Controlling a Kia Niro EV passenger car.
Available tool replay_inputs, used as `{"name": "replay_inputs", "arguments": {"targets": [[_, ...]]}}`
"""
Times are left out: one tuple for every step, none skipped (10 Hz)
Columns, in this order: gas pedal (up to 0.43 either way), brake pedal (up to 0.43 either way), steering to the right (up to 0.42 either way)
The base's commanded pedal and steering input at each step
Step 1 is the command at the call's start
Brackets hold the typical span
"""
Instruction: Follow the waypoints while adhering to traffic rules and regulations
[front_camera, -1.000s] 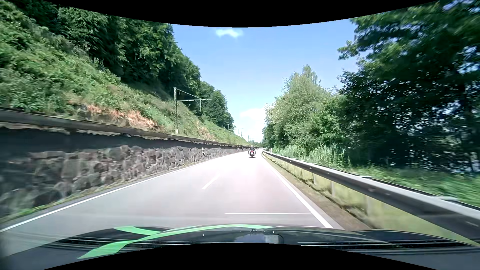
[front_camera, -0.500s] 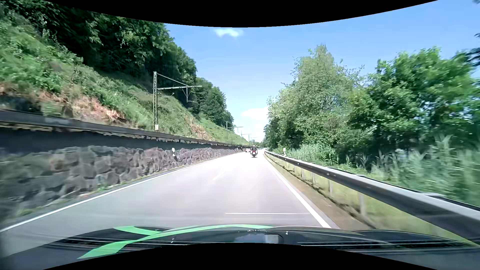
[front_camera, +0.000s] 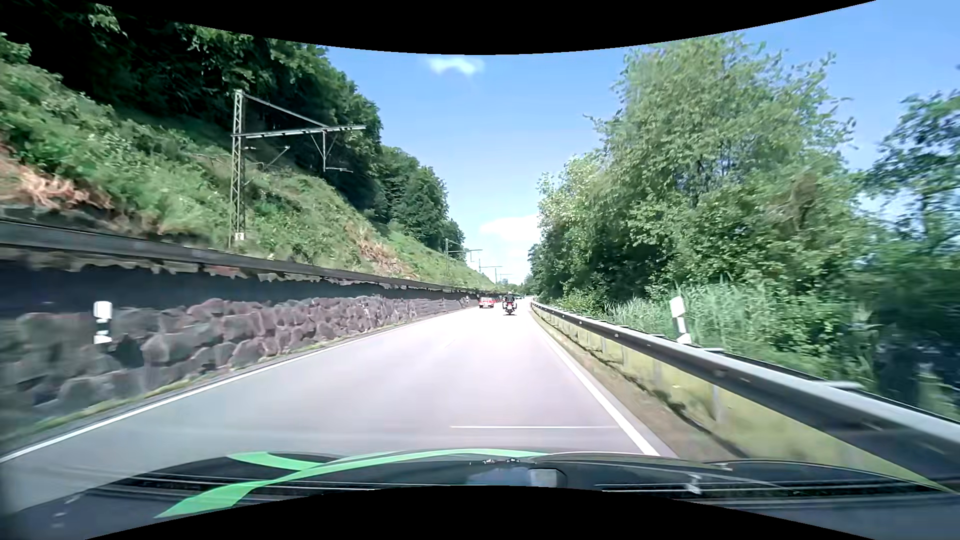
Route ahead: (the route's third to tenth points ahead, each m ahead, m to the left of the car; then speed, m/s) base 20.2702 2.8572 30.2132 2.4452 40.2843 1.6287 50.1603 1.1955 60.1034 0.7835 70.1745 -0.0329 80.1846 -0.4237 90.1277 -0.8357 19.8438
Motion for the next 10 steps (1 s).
{"name": "replay_inputs", "arguments": {"targets": [[0.228, 0.0, 0.0], [0.228, 0.0, 0.0], [0.228, 0.0, 0.0], [0.228, 0.0, 0.0], [0.228, 0.0, 0.0], [0.24, 0.0, 0.0], [0.24, 0.0, 0.0], [0.248, 0.0, 0.0], [0.248, 0.0, 0.0], [0.26, 0.0, 0.0]]}}
